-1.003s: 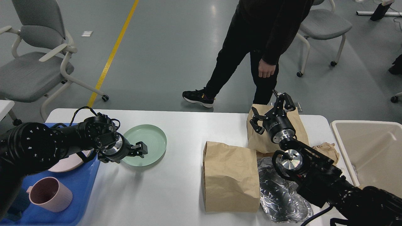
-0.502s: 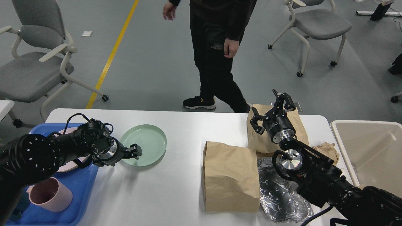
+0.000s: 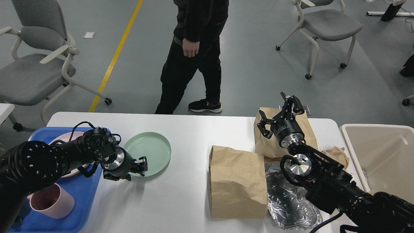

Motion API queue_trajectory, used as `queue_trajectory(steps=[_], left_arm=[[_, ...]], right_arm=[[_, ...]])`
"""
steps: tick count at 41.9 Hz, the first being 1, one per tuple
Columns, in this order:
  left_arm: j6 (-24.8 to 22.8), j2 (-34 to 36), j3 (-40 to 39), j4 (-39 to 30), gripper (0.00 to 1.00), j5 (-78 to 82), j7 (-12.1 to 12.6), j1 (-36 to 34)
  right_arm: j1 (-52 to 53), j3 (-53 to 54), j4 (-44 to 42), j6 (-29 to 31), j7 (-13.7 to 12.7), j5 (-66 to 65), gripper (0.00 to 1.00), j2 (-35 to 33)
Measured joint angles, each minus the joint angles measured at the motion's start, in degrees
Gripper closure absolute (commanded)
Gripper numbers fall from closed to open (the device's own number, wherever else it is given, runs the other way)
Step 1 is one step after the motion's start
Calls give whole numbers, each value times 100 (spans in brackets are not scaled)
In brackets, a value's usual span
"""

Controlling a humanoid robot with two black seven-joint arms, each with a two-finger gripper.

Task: Tidy desktop
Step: 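Grip the mint-green plate rim with the left gripper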

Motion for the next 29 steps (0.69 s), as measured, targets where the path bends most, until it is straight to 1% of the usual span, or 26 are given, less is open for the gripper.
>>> queue_trajectory(steps=[3, 7, 10, 12, 19, 29], left_arm=[[-80, 5, -1, 0, 79, -2, 0, -4], [-119, 8, -1, 0, 84, -2, 2, -7], [-134, 8, -1, 0, 91, -2, 2, -7], [-164, 8, -1, 0, 100, -1, 2, -7], [-455, 23, 5, 0, 100, 4, 1, -22], [-556, 86, 9, -2, 100, 7, 1, -76]], right_arm=[[0, 0, 0, 0, 0, 0, 0, 0], [0, 0, 0, 0, 0, 0, 0, 0], [0, 0, 0, 0, 0, 0, 0, 0], [0, 0, 0, 0, 0, 0, 0, -1], [0, 0, 0, 0, 0, 0, 0, -3], [-1, 0, 0, 0, 0, 0, 0, -1]])
